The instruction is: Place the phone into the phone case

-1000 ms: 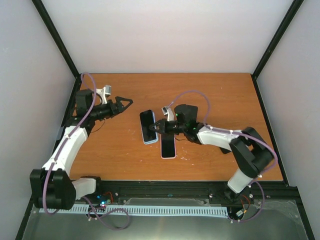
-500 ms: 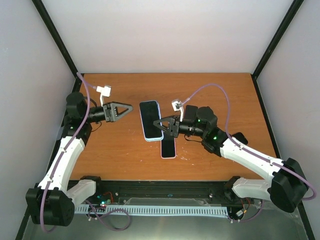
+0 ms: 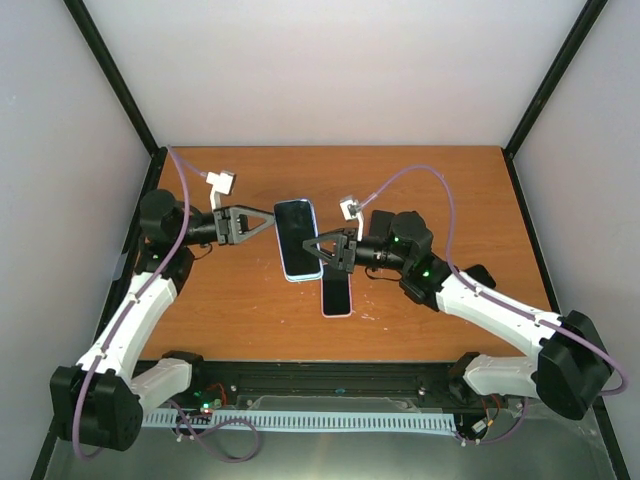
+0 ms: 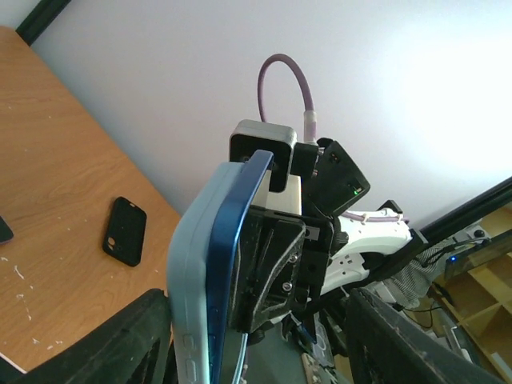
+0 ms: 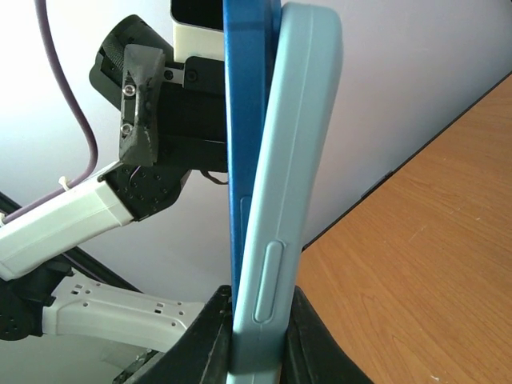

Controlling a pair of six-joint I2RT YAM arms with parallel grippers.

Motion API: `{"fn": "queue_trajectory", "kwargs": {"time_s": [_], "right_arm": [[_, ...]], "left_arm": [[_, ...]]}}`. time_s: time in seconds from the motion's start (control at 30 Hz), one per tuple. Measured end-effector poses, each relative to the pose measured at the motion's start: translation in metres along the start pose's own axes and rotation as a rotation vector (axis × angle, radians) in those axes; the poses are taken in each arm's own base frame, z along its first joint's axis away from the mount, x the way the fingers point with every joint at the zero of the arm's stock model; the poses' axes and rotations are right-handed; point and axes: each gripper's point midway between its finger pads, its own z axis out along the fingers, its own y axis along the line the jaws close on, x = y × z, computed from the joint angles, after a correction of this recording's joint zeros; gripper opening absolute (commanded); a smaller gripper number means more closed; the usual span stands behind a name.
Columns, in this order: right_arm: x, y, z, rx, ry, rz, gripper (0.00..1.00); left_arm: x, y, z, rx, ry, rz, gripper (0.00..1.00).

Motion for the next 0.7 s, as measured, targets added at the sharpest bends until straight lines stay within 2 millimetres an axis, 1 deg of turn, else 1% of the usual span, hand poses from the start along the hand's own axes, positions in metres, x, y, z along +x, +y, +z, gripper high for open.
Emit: {"fn": "queue_trajectory", "kwargs": {"time_s": [0.1,0.17,0.2,0.23,0.27,0.3,0.37,0.43,0.47,0.57,0.63,0.67,0.7], "right_arm": [[-0.001,0.000,0.001,-0.001,-0.001,-0.020,0.12],[-0.002,0.001,0.001,-0.001,-0.003,-0.038,0.13],[-0.002,0.000,0.002,0.001,-0.002,-0.047,0.13],[-0.001,-0.001,0.002,0.005,0.001,-0.058,0.13],[0.000,-0.003,0.002,0.010,0.007,-0.063,0.13],[0.001,-0.005,0.003,0.015,0.012,-0.066,0.13],[0.005,-0.011,0.003,0.039,0.024,-0.066,0.13],[0.005,-0.015,0.003,0.061,0.022,-0.075,0.13],[0.005,-0.018,0.003,0.077,0.017,-0.092,0.13],[0.003,-0.032,0.001,0.146,-0.006,-0.176,0.13],[0.005,-0.048,-0.001,0.208,-0.012,-0.250,0.12],[0.007,-0.055,0.000,0.234,-0.009,-0.278,0.12],[0.008,-0.066,0.002,0.267,-0.003,-0.310,0.12]], "left_arm": [[-0.002,0.003,0.001,0.001,-0.007,-0.006,0.47],[-0.002,0.005,0.001,0.003,-0.002,-0.009,0.46],[-0.001,0.007,0.002,0.006,0.005,-0.008,0.48],[0.000,0.009,0.003,0.009,0.013,-0.008,0.51],[0.001,0.011,0.003,0.009,0.020,-0.009,0.60],[0.002,0.014,0.003,0.007,0.026,-0.008,0.66],[0.005,0.022,0.004,-0.009,0.031,-0.018,0.69],[0.006,0.029,0.003,-0.040,0.021,-0.019,0.71],[0.003,0.035,0.003,-0.073,0.005,-0.020,0.71],[-0.013,0.057,-0.001,-0.219,-0.071,-0.010,0.70],[-0.025,0.072,-0.003,-0.308,-0.100,-0.017,0.67],[-0.034,0.082,-0.005,-0.363,-0.113,-0.025,0.66],[-0.041,0.091,-0.005,-0.401,-0.118,-0.032,0.65]]}}
